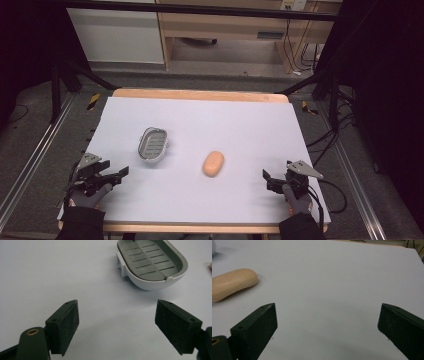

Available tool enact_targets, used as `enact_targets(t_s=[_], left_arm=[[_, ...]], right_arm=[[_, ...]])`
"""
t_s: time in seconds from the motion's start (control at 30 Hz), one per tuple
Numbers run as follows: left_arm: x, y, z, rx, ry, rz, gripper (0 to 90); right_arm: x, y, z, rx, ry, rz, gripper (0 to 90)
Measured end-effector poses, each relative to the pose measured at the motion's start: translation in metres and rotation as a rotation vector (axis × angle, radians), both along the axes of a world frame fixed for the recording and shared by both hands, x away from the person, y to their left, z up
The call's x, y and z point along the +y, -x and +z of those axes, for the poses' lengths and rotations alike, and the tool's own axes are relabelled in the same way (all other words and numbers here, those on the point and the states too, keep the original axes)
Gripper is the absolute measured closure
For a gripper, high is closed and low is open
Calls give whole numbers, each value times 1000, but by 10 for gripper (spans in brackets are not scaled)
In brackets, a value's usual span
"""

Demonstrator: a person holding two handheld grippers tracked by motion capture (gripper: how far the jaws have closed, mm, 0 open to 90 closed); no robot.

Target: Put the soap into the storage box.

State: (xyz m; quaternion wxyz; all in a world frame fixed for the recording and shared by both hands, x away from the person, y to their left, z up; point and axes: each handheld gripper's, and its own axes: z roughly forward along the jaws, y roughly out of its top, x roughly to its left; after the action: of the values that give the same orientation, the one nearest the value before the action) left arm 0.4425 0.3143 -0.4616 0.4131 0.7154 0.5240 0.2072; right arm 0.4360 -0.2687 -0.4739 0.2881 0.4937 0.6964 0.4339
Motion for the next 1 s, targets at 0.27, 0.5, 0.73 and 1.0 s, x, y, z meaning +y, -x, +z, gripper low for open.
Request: enact_targets(t_s=[0.27,0.5,0.73,1.0], left_arm=[[-16,2,3,-10,-9,-40,186],[-29,4,6,-21,-21,-65,186],[-39,4,8,-31,-39,-79,186],[-54,4,14,-40,-52,-111,184]], right_arm=[[0,0,0,0,12,-15,28],[1,0,0,0,12,-19,28],[1,0,0,1,22,-19,28],[1,0,1,0,7,-15,28]])
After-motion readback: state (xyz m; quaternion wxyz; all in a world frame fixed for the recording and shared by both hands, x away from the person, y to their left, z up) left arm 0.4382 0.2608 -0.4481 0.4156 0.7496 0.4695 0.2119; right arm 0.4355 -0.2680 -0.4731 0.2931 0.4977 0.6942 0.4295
